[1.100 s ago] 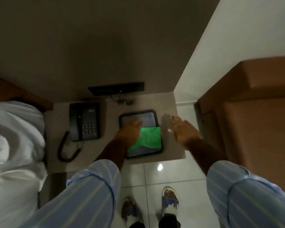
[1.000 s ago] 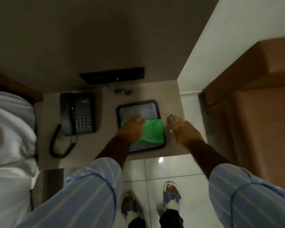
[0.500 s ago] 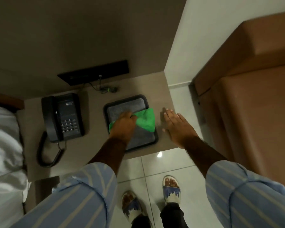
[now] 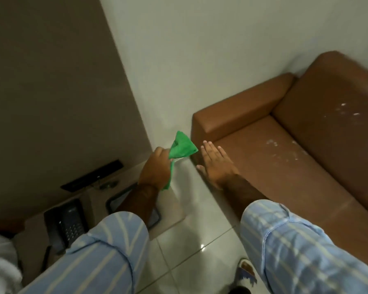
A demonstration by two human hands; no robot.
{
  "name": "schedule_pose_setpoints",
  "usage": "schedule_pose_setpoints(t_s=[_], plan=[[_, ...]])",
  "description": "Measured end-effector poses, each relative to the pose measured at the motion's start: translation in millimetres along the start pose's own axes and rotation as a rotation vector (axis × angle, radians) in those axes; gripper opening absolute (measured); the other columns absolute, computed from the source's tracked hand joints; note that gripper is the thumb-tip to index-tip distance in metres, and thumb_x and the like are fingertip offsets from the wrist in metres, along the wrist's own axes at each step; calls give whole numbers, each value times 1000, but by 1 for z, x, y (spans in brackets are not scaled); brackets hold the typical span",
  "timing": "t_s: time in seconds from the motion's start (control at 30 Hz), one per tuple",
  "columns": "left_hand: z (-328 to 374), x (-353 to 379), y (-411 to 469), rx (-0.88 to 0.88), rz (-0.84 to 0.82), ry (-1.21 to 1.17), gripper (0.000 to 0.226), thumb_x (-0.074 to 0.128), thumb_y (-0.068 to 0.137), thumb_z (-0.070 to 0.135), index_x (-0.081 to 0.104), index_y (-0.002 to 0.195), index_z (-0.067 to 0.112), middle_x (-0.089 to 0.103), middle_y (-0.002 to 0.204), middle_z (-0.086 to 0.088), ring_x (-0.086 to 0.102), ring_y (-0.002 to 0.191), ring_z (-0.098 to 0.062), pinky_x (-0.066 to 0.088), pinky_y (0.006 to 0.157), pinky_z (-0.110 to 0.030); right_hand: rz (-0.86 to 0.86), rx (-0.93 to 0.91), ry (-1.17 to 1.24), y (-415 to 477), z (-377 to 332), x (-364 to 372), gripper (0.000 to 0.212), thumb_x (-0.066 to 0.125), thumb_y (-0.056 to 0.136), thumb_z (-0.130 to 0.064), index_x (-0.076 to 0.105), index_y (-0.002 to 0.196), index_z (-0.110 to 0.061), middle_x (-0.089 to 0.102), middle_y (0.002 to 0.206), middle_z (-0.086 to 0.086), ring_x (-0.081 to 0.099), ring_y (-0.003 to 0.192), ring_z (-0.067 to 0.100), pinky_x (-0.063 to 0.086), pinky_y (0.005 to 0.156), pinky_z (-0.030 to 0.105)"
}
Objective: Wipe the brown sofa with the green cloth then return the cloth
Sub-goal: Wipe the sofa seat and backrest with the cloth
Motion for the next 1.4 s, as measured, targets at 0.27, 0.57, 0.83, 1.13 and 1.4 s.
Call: schedule_pose_setpoints(t_s=[0.27, 0.57, 0.83, 1.13, 1.4], plan=[[188, 63, 75, 127, 64, -108, 13, 51, 94, 8, 59, 102, 1, 60, 103, -21, 60, 93, -38, 52, 80, -46, 110, 163, -92, -44, 227, -75, 74, 30, 116, -49, 10, 171, -4, 0, 179, 14, 2, 166, 24, 4, 134, 41], [387, 241, 165, 183, -85, -176, 22, 53, 96, 21, 58, 115, 9, 60, 111, -13, 60, 99, -28, 54, 88, -49, 115, 330, -126, -126, 542, -58, 74, 34, 114, -52, 18, 170, -5, 11, 178, 12, 9, 166, 24, 9, 134, 44], [486, 349, 235, 192, -19, -271, 25, 57, 96, 15, 58, 118, 5, 61, 112, -16, 58, 100, -28, 43, 79, -31, 92, 343, -202, -104, 715, -31, 75, 38, 114, -50, 17, 170, -4, 9, 178, 14, 11, 165, 28, 12, 133, 45], [496, 426, 350, -175, 217, -563, 26, 56, 94, 19, 57, 120, 13, 59, 115, -8, 61, 104, -23, 55, 89, -40, 465, 202, -325, -82, 750, -14, 69, 30, 111, -42, 27, 167, -3, 26, 174, 16, 27, 161, 33, 27, 130, 52], [575, 500, 278, -60, 398, -611, 28, 58, 88, 6, 59, 116, 6, 63, 113, -16, 55, 104, -23, 43, 97, -16, 558, 136, -345, -82, 756, -3, 61, 35, 111, -27, 30, 166, -1, 27, 173, 19, 29, 160, 36, 26, 130, 54]])
Point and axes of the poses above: each hand's wrist, its own y-axis towards the middle knuckle, its own x-axis out of the palm, z = x × y, the point moved 7 cm from there along y, towards the middle knuckle
